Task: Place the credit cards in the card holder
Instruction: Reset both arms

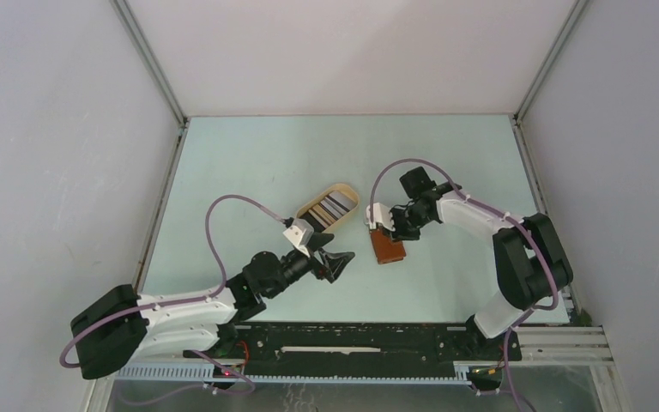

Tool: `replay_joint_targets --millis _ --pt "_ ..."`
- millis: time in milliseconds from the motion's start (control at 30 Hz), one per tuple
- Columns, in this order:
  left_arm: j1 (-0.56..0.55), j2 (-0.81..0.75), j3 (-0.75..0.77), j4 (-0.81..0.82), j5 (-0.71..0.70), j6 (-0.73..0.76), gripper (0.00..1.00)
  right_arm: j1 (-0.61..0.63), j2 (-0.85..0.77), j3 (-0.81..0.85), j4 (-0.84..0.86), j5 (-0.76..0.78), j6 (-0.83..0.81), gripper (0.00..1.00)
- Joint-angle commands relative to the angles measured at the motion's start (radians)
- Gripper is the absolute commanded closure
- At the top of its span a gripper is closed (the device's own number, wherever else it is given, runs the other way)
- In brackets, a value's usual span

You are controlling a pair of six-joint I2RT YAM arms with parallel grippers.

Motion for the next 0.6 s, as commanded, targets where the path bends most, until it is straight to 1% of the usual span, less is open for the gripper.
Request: replay_joint_targets --millis 0,167,300,400,467,533,567 --pt "-0.002 0.008 -0.019 0.066 0.004 0.011 0.19 0.017 0.017 0.031 0.022 0.021 0.024 0.82" --pt "-0.002 0.007 -0.017 0.067 0.008 0.006 0.19 0.025 0.023 0.031 0.027 0.034 0.042 0.81" --pt "-0.001 -0.004 -0.014 0.052 0.022 -0.015 0.19 0.023 -0.056 0.031 0.016 0.028 0.071 0.77" --pt "-0.001 -0.047 0.025 -0.039 0.039 -0.044 0.19 0.011 -0.151 0.044 -0.028 0.001 0.107 0.72" --pt "-0.001 -0.096 0.052 -0.125 0.049 -0.063 0.20 -0.005 -0.221 0.074 -0.106 -0.037 0.145 0.69" --pt "0.003 -0.158 0.078 -0.194 0.046 -0.076 0.19 -0.011 -0.302 0.099 -0.149 -0.045 0.220 0.62" --pt "0.006 -0.195 0.096 -0.263 0.039 -0.084 0.19 -0.013 -0.348 0.107 -0.165 -0.036 0.273 0.57"
